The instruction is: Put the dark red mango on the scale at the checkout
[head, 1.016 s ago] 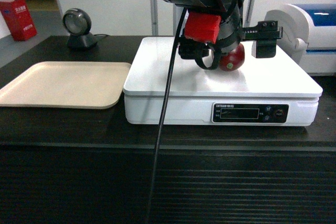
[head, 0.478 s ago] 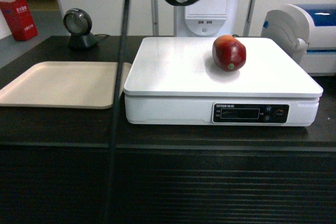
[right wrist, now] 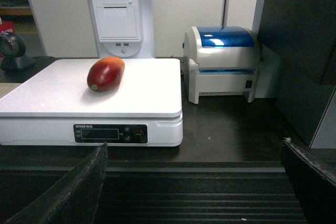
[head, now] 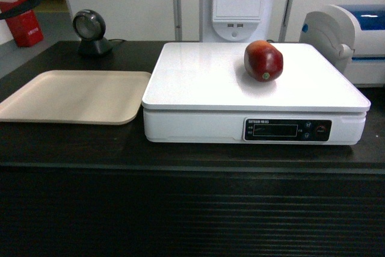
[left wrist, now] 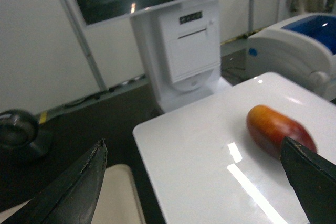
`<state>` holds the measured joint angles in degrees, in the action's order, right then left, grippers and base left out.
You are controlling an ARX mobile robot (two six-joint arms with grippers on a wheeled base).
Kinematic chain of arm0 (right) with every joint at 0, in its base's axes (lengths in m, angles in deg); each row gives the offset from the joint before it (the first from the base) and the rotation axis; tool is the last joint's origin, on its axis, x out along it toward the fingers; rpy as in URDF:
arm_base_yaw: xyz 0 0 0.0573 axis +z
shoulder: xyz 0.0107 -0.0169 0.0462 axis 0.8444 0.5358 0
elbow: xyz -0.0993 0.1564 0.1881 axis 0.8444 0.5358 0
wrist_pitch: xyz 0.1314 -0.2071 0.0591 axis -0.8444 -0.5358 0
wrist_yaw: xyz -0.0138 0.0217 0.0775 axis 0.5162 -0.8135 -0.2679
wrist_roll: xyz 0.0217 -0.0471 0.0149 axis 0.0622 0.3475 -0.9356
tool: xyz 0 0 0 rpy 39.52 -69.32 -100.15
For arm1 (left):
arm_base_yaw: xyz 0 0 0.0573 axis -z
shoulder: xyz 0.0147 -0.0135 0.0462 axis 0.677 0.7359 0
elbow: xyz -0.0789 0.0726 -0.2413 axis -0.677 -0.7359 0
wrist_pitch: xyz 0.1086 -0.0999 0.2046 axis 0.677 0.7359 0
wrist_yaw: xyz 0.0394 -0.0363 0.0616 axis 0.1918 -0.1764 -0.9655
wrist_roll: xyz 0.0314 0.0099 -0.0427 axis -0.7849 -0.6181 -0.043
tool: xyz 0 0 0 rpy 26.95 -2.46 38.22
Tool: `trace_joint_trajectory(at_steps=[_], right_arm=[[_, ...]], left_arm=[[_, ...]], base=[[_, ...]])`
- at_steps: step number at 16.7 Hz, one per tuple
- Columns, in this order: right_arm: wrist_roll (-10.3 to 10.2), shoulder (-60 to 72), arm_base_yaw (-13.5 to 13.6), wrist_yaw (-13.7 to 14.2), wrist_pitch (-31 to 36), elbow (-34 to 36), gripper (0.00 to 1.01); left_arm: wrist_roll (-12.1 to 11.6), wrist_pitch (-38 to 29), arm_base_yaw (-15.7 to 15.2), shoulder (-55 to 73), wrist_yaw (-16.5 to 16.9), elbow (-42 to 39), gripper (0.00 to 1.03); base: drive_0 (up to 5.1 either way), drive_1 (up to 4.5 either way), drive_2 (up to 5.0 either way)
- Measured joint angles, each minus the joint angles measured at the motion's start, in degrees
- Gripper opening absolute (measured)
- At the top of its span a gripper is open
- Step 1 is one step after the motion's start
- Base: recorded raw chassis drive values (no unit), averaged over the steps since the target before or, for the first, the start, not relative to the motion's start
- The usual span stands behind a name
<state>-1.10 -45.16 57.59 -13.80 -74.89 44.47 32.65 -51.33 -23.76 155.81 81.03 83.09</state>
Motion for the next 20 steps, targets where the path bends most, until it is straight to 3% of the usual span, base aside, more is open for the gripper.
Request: trace_joint_trajectory(at_steps=[1,5,7,9,10,16,18,20], right_arm=[[0.00,-0.02,0.00,0.00,0.00,0.00,0.98],[0.00,0.00,0.00,0.00,-0.02,0.00,0.98],[0.00,0.00,0.00,0.00,0.00,0.00,0.98],[0.00,0.00,0.00,0.00,-0.02,0.00,0.98],[0.00,0.00,0.00,0.00,-0.02,0.00,0.98],[0.00,0.00,0.00,0.00,0.00,0.00,0.98],[0.00,0.00,0.00,-0.02,0.02,0.00,0.98],[0.00,0.00,0.00,-0.02,0.00,0.00,0.98]], left_arm=[[0.11,0.31,-0.31,-0.22,-0.26,-0.22,0.98],[3.02,4.22,-6.80,-8.09,-5.99,-4.57,0.98],[3.17,4.57,-7.52,-10.86,-8.59,-6.38,0.98],[6.67,-7.74,-9.20,-13.92,-9.66,-15.45,0.77],[7.65,-9.77,-10.23,-17.16,-9.25,-20.79,0.67],[9.18,-11.45,-14.82,-35.06,-4.72,-39.87,0.02],[9.05,-11.30,-18.64,-38.27,-1.01,-43.98,0.02],[9.09,-10.86,-19.02,-42.27,-0.70,-46.86,0.02]], base=[[0.0,0.00,0.0],[0.0,0.00,0.0],[0.0,0.00,0.0],[0.0,0.00,0.0],[0.0,0.00,0.0],[0.0,0.00,0.0],[0.0,0.00,0.0],[0.0,0.00,0.0]])
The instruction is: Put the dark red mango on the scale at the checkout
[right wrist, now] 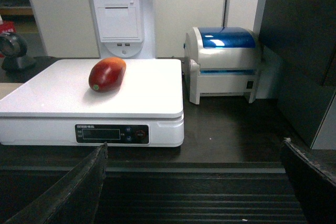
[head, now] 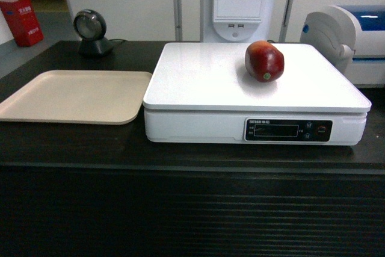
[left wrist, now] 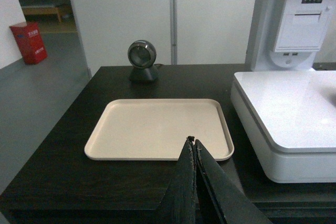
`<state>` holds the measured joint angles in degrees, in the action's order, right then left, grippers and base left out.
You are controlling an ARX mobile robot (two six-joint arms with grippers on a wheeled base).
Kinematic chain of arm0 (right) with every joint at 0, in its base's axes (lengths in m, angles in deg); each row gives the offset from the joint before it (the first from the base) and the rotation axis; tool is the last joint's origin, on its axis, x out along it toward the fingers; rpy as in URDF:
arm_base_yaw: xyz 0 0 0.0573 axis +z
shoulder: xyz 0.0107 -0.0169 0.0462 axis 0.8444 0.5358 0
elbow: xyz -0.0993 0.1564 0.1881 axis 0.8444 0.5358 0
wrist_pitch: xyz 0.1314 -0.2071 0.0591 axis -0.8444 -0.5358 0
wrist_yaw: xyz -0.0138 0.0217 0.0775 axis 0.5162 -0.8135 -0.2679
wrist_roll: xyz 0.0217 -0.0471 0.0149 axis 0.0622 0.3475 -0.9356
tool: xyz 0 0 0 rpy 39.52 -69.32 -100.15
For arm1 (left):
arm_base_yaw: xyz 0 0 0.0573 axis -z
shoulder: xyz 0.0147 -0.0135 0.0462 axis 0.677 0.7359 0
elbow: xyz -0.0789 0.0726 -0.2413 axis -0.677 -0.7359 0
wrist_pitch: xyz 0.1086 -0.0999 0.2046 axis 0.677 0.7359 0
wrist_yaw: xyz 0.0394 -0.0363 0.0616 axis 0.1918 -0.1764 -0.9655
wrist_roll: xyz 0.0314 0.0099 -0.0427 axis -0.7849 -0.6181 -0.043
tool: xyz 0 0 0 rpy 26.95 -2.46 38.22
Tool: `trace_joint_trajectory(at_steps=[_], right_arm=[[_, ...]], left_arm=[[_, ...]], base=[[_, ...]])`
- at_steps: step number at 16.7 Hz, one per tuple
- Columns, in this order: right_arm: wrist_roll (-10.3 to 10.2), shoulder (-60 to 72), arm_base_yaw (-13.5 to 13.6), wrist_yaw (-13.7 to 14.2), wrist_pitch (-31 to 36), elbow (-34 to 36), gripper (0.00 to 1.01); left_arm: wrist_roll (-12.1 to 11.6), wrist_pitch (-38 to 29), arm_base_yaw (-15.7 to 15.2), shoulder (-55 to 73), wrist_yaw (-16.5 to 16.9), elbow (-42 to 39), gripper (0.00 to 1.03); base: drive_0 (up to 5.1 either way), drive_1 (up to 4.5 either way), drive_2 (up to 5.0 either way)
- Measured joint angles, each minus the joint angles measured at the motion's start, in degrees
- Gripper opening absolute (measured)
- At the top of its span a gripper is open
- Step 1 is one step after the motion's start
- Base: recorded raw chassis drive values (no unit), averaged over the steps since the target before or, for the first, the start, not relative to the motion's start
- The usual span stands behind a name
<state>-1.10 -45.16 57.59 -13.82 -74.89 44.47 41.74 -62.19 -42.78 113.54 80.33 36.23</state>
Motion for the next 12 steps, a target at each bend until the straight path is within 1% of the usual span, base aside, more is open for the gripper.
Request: trace_joint_trajectory(at_steps=[5,10,11,12], right_arm=[[0.00,0.00,0.00,0.02,0.00,0.00,0.98],[0.00,-0.02,0.00,0.02,0.00,0.00,0.98],[0.00,0.00,0.00,0.02,0.00,0.00,0.98],[0.00,-0.02,0.00,0.02,-0.02,0.00,0.98]], left_arm=[[0.00,4.44,0.17,-9.62,0.09,-5.40,0.02],[0.00,10.88,0.17,-18.71,0.11,-8.20,0.02],[0.00,7.82,0.17,-19.10,0.13,-9.70,0.02],[0.00,10.60,0.17,-20.37,0.15,-10.12,0.02]], base=[[0.0,0.00,0.0],[0.0,0.00,0.0],[0.0,0.00,0.0],[0.0,0.00,0.0]])
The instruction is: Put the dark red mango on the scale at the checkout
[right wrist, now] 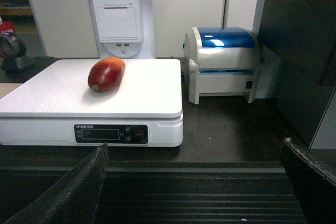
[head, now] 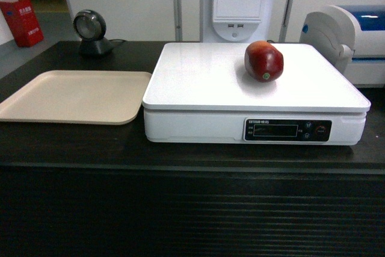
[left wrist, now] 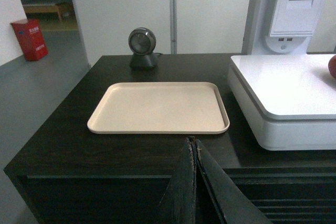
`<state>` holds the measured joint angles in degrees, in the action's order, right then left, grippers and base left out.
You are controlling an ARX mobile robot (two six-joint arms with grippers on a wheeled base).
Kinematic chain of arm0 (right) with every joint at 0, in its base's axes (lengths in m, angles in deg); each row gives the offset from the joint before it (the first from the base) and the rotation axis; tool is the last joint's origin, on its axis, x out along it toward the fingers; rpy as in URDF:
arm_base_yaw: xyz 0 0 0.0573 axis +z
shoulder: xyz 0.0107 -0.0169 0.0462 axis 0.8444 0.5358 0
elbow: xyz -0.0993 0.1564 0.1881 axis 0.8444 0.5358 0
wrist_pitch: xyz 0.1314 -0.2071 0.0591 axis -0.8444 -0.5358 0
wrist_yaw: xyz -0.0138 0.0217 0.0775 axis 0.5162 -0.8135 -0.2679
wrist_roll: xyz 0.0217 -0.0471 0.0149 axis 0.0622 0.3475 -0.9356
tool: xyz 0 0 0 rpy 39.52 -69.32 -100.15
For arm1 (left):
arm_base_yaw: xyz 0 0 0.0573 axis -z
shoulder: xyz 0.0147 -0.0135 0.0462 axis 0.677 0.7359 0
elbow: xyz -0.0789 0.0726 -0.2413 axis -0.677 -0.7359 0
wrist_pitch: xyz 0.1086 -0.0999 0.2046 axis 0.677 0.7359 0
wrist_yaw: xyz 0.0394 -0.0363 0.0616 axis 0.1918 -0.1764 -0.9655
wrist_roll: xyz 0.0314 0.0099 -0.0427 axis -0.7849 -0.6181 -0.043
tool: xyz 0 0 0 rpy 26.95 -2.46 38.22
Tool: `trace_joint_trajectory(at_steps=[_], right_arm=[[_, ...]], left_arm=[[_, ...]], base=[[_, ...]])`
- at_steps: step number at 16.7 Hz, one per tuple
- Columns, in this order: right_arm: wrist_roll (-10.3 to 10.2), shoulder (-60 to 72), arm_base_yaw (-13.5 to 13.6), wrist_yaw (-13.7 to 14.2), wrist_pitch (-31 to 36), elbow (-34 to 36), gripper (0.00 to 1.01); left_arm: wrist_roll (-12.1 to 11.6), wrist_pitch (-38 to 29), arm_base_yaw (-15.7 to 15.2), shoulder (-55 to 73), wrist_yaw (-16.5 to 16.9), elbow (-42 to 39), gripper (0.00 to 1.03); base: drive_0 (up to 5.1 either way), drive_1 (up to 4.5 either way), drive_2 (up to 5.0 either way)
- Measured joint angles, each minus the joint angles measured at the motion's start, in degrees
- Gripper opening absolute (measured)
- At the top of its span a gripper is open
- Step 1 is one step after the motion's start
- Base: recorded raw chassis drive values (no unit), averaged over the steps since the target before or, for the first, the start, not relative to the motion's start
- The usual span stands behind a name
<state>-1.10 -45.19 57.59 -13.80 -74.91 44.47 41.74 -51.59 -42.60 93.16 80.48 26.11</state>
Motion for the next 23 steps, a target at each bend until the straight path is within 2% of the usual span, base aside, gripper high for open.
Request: trace_joint_trajectory(at_steps=[6,13,15,16,21,22,23], right_arm=[[0.00,0.02,0.00,0.00,0.02,0.00,0.98],[0.00,0.02,0.00,0.00,0.02,0.00,0.98],[0.00,0.00,0.00,0.00,0.02,0.00,0.98],[0.00,0.02,0.00,0.00,0.00,0.00,0.98],[0.00,0.02,0.00,0.00,0.02,0.00,0.98],[0.00,0.02,0.00,0.00,0.00,0.00,0.98],[0.00,0.02,0.00,0.00,0.02,0.00,0.98]], left_arm=[[0.00,8.94,0.00,-9.75,0.00,0.00,0.02],[0.00,16.24,0.00,-17.09,0.00,0.00,0.02],[0.00,27.04,0.00,-25.24,-0.02,0.02,0.02],[-0.02,25.31,0.00,-26.73,0.09,0.20,0.02],[0.00,26.40,0.00,-26.75,0.02,0.02,0.02],[0.09,26.40,0.00,-26.75,0.04,0.02,0.04],[0.07,26.40,0.00,-26.75,0.02,0.02,0.15]], base=[[0.0,0.00,0.0],[0.0,0.00,0.0],[0.0,0.00,0.0],[0.0,0.00,0.0],[0.0,0.00,0.0],[0.0,0.00,0.0],[0.0,0.00,0.0]])
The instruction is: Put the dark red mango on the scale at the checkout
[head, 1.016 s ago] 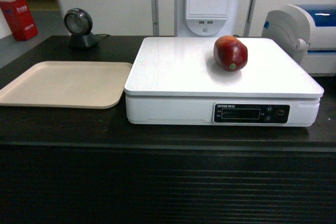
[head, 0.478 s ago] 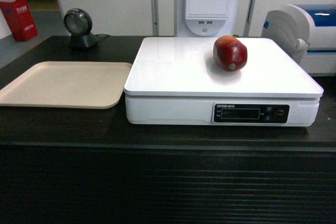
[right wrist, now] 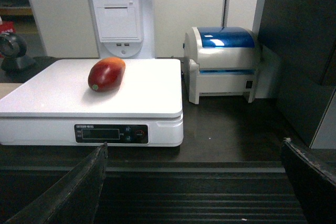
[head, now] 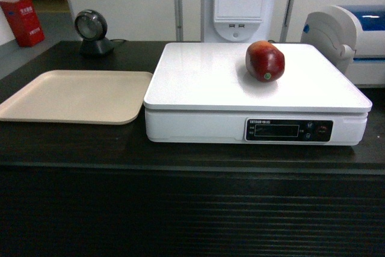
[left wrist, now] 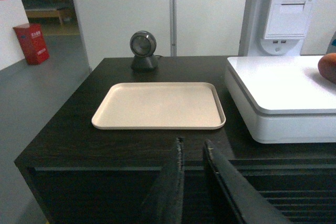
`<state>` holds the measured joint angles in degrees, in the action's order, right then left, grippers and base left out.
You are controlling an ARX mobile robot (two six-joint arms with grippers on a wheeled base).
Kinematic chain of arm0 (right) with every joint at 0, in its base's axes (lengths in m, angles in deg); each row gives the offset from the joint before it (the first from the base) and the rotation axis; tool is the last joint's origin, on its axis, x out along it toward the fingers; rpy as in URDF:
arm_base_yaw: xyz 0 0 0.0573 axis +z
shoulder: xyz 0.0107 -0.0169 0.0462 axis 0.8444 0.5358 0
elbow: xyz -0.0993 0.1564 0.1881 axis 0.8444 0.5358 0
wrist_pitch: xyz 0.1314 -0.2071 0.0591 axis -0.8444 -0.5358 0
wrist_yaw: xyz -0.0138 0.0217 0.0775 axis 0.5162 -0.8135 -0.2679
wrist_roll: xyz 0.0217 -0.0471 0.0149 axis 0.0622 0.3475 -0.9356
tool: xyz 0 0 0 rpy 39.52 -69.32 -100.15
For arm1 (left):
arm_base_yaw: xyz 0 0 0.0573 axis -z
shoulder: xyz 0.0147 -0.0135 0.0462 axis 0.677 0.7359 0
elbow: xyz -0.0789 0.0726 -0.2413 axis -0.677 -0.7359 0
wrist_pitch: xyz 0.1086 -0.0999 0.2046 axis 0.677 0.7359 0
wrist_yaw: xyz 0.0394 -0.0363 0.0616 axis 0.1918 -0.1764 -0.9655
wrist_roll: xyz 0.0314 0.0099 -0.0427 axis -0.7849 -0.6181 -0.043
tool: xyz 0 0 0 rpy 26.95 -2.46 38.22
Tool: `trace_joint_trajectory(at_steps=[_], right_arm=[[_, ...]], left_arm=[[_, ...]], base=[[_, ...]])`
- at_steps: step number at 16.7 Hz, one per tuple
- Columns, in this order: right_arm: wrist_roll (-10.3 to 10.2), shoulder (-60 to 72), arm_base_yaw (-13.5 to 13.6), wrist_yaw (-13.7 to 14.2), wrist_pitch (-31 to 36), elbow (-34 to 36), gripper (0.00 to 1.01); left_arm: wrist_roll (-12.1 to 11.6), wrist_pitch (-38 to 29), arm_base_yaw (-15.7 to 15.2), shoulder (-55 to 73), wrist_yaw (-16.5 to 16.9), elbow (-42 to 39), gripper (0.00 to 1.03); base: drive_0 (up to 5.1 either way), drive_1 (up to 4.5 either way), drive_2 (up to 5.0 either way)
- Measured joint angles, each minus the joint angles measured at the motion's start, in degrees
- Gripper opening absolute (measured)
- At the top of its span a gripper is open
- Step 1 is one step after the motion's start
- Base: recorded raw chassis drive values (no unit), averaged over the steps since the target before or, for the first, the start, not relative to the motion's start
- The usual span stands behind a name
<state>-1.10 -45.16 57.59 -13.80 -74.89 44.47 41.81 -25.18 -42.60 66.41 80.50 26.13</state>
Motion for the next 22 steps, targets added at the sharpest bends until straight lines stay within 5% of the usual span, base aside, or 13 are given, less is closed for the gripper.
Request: trace_joint_trajectory(at_steps=[8,22], right_arm=[[0.00,0.00,0.00,0.00,0.00,0.00,0.98],[0.00,0.00,0.00,0.00,0.02,0.00,0.98]], left_arm=[[-0.02,0.00,0.00,0.00,0.00,0.00,1.00],[0.00,0.00,0.00,0.00,0.00,0.00,0.98]], base=[[0.0,0.00,0.0],[0.0,0.00,0.0]])
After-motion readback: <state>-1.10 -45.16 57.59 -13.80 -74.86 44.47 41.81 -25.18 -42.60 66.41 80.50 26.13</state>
